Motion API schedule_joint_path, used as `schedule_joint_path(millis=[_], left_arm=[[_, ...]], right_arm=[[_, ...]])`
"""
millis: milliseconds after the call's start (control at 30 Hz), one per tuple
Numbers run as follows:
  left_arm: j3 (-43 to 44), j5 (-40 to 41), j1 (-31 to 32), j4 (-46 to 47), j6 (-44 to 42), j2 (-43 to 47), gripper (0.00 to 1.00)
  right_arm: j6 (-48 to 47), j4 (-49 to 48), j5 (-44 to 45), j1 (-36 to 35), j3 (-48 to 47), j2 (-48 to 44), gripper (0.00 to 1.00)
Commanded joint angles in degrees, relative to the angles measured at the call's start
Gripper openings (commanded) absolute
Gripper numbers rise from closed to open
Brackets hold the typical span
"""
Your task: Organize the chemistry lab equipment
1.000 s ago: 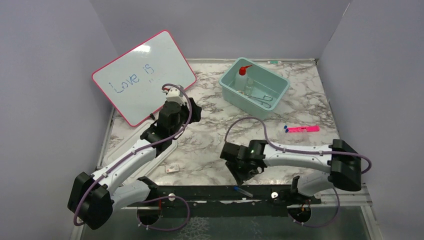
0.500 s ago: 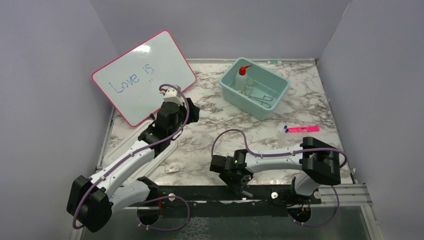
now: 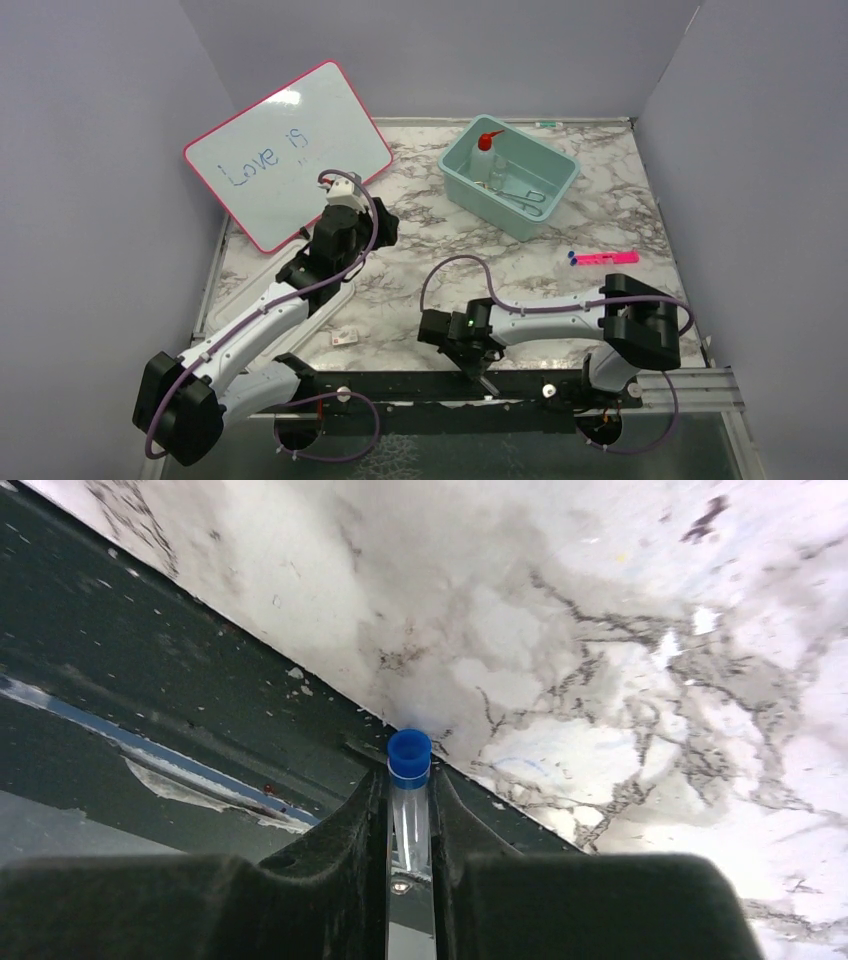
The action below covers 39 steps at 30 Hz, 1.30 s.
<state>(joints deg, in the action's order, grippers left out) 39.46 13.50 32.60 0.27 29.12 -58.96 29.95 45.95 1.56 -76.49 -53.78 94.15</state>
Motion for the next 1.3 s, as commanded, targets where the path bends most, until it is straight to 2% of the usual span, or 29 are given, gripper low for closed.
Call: schedule_joint_path(millis=[0,200,267,400,533,667,1033,1267], left_arm=[[-0.91,-0.64,-0.51,0.52,0.1,1.32,0.69],[-2.32,-4.58,-0.61,2.71,1.69,1.6,0.71],[-3.75,-10.76,-0.61,7.18,0.89,2.22,0.72],[-6.52,-30.73,-0.59,19.01,-1.76,2.42,0.75],[-3.87,-40.3,-0.52,21.23,-1.66,-0.61,0.78],[-1.02,-45.6,-0.46,22.67,0.18,-3.96,0.78],[-0.97,-53.65,1.41,30.35,2.77,-7.66,0.52],[-2.33,-51.38,2.03,30.6,-2.37,-7.24,0.3]], right_arm=[[0.73,-2.64,5.81,3.03,-2.03,-5.33,0.16],[2.4,-11.05,8.88,15.26,-2.06,-16.12,0.15],[3.86,-14.87,10.75,19.61,-2.4,-19.92,0.15],[8.53,-23.54,14.71,25.92,-3.58,-24.74,0.16],[13.19,-31.56,16.44,27.71,-4.15,-27.09,0.16],[16.05,-34.48,16.51,27.85,-5.55,-27.37,0.16],[19.93,-36.51,13.19,27.88,-5.09,-27.93,0.18],[19.81,-35.64,8.97,27.97,-5.96,-27.65,0.18]])
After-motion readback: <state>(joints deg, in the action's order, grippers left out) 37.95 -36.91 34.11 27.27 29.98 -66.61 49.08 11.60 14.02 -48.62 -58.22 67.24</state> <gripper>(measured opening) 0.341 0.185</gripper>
